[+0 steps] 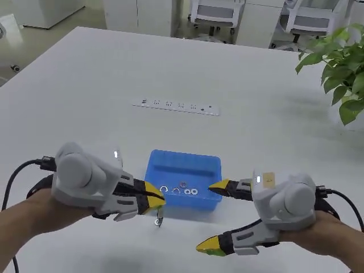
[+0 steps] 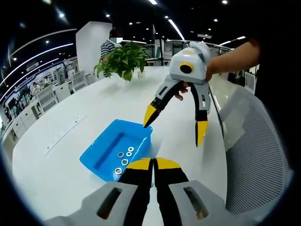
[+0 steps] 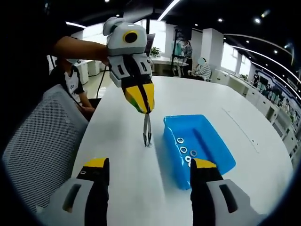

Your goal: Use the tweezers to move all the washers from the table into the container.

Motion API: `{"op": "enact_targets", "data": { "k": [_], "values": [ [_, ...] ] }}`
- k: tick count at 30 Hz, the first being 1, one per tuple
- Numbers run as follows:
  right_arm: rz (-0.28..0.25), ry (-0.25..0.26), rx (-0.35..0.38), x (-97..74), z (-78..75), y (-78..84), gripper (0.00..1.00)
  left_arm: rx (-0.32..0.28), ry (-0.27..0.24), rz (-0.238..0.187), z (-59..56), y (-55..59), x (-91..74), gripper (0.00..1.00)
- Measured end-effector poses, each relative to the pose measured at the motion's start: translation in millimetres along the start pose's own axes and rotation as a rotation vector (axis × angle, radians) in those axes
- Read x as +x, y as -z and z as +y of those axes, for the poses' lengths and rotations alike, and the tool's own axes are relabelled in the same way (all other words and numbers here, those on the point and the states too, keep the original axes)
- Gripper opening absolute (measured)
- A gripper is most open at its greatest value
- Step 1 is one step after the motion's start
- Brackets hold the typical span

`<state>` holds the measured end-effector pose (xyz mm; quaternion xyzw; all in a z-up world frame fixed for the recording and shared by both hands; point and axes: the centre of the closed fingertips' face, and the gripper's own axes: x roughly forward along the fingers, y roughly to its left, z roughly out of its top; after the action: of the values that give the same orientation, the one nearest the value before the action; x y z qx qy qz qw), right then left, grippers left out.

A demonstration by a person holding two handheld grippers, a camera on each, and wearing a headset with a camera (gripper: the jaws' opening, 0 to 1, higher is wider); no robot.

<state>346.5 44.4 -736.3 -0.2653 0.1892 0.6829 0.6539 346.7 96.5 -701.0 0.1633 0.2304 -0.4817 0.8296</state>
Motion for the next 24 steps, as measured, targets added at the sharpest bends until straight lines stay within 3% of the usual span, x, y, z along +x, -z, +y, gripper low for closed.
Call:
{"op": "enact_targets", "data": {
  "k": [2, 15, 24],
  "values": [
    [0.006, -0.016, -0.052, 4.3, 0.9, -1.5, 0.66, 0.002, 0.002, 0.002, -0.5, -0.2, 0.2, 0.05],
    [0.020, -0.078, -0.119, 26.3, 0.9, -9.9, 0.51, 0.008, 0.020, 0.019, -1.5, 1.1, -0.1, 0.05],
    [0.014, -0.125, -0.144, 40.5, 3.5, -18.1, 0.34, 0.009, 0.030, 0.023, -2.0, 2.1, -0.9, 0.05]
  ]
}}
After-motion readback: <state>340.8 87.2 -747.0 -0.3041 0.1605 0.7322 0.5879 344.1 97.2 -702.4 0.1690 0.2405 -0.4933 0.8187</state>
